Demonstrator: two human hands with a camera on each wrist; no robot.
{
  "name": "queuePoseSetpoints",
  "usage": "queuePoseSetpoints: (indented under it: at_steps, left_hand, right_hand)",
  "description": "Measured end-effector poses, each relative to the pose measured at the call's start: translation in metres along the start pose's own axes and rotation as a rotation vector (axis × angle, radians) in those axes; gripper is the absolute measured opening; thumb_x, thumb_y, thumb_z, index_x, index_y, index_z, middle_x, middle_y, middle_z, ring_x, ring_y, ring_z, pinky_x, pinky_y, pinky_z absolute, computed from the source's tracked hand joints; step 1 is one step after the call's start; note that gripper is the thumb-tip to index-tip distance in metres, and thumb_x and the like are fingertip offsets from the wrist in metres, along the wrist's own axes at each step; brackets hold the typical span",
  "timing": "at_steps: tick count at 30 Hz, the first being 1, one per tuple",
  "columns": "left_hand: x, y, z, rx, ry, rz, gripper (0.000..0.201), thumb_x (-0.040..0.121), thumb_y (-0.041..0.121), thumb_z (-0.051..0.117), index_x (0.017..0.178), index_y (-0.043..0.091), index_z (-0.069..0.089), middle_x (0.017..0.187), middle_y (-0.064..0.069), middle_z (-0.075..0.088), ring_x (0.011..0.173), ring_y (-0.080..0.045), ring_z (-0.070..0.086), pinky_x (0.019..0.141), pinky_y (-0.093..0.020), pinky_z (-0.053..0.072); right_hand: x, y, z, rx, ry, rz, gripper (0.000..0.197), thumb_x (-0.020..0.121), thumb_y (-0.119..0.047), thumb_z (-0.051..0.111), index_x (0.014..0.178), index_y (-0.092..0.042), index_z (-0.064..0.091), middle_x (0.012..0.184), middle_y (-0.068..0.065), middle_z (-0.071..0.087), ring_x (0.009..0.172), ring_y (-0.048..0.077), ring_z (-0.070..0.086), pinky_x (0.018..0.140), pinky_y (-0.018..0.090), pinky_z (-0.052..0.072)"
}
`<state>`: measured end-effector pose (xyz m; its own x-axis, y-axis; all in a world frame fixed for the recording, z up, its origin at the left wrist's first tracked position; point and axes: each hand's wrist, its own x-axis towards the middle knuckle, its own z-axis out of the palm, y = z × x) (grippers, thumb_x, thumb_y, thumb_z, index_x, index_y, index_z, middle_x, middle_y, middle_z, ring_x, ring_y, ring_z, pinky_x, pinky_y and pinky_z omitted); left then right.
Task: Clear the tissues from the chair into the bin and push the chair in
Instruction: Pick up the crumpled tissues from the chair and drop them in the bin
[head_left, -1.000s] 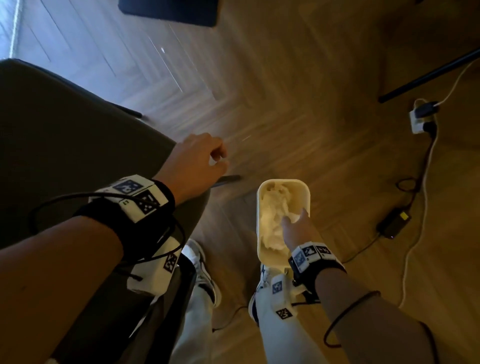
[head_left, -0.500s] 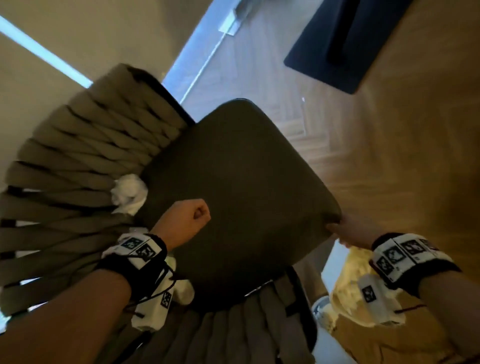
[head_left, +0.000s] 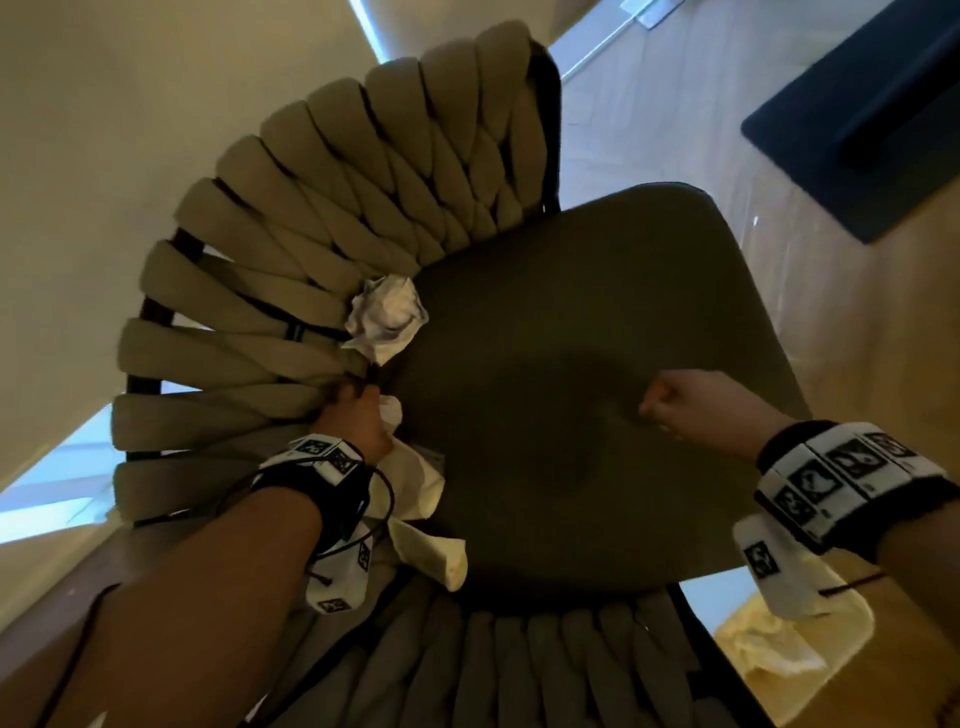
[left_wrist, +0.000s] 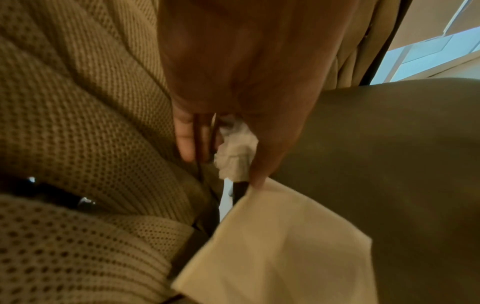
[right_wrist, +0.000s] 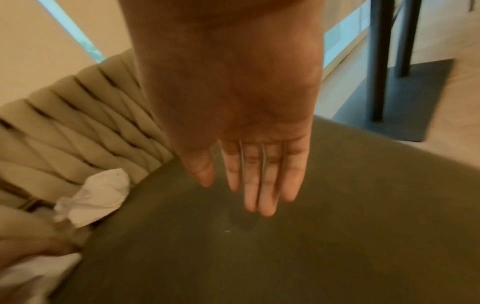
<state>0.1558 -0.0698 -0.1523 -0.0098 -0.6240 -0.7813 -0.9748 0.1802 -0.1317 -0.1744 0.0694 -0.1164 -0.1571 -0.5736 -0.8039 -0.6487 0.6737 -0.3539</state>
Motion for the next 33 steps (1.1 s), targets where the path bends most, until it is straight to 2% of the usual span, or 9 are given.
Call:
queuePoseSetpoints:
  at_steps: [3,5,8,12,15,19,26,31,33]
  left_hand:
    - [0.006,-0.007,0.006,-0.044,0.055,0.051,0.053,0.087,0.024,0.06,0.134,0.011,0.039,0.138,-0.02,0.037,0.121,-0.042,0.049,0.098,-0.048,0.043]
    - [0.008,-0.012,0.008,-0.067,0.085,0.095,0.043,0.088,0.023,0.058,0.126,0.009,0.046,0.133,-0.019,0.042,0.117,-0.041,0.051,0.095,-0.047,0.043]
    - [0.011,-0.017,0.01,-0.111,0.123,0.152,0.027,0.087,0.022,0.056,0.109,0.007,0.052,0.119,-0.02,0.055,0.108,-0.041,0.056,0.088,-0.047,0.047]
    - [0.014,-0.018,0.008,-0.161,0.144,0.174,0.021,0.088,0.021,0.053,0.098,0.002,0.054,0.107,-0.023,0.063,0.102,-0.041,0.06,0.081,-0.043,0.049]
    - [0.016,-0.019,0.007,-0.192,0.139,0.168,0.027,0.09,0.026,0.054,0.099,0.001,0.056,0.108,-0.023,0.063,0.102,-0.04,0.06,0.077,-0.039,0.045]
    - [0.018,-0.019,0.008,-0.202,0.147,0.157,0.029,0.09,0.029,0.055,0.104,0.003,0.056,0.113,-0.021,0.063,0.105,-0.039,0.06,0.081,-0.041,0.047]
    - [0.013,-0.02,0.006,-0.344,0.196,0.157,0.023,0.088,0.021,0.057,0.1,0.002,0.058,0.111,-0.021,0.064,0.104,-0.038,0.06,0.083,-0.042,0.048]
    - [-0.002,-0.019,-0.009,-0.473,0.32,0.196,0.012,0.086,0.018,0.056,0.081,0.007,0.055,0.095,-0.015,0.067,0.088,-0.031,0.062,0.076,-0.037,0.051]
    - [-0.012,-0.014,-0.02,-0.48,0.36,0.267,0.016,0.085,0.022,0.06,0.087,0.006,0.06,0.101,-0.013,0.065,0.093,-0.027,0.06,0.082,-0.039,0.051]
  right_hand:
    - [0.001,-0.056,0.021,0.003,-0.105,-0.069,0.018,0.092,-0.038,0.054,0.104,-0.025,0.059,0.096,0.0,0.064,0.084,0.014,0.063,0.077,0.033,0.054]
    - [0.003,-0.092,0.048,-0.087,-0.124,-0.205,0.034,0.088,-0.046,0.056,0.115,-0.025,0.057,0.109,0.003,0.065,0.096,0.019,0.063,0.085,0.038,0.054]
    - [0.007,-0.137,0.105,-0.206,-0.19,-0.361,0.066,0.081,-0.054,0.061,0.137,-0.023,0.041,0.133,0.007,0.05,0.116,0.028,0.054,0.094,0.043,0.049]
    - [0.024,-0.17,0.159,-0.219,-0.164,-0.305,0.082,0.078,-0.056,0.064,0.142,-0.019,0.029,0.142,0.01,0.035,0.125,0.036,0.041,0.097,0.047,0.044]
    - [0.039,-0.178,0.178,-0.224,-0.071,-0.199,0.082,0.075,-0.055,0.068,0.138,-0.016,0.033,0.14,0.011,0.034,0.123,0.036,0.042,0.095,0.046,0.046]
    - [0.048,-0.18,0.191,-0.232,-0.042,-0.18,0.082,0.071,-0.05,0.074,0.134,-0.017,0.033,0.135,0.012,0.042,0.12,0.036,0.047,0.092,0.047,0.047]
    - [0.054,-0.181,0.198,-0.14,-0.126,-0.223,0.042,0.08,-0.032,0.07,0.114,-0.011,0.057,0.118,0.012,0.063,0.105,0.03,0.061,0.087,0.039,0.052]
    - [0.052,-0.173,0.193,-0.113,-0.084,-0.228,0.034,0.084,-0.031,0.066,0.113,-0.015,0.06,0.116,0.008,0.065,0.105,0.027,0.062,0.09,0.042,0.052]
    - [0.049,-0.17,0.192,-0.065,-0.074,-0.244,0.033,0.085,-0.028,0.063,0.116,-0.017,0.06,0.118,0.008,0.065,0.108,0.029,0.061,0.091,0.045,0.051]
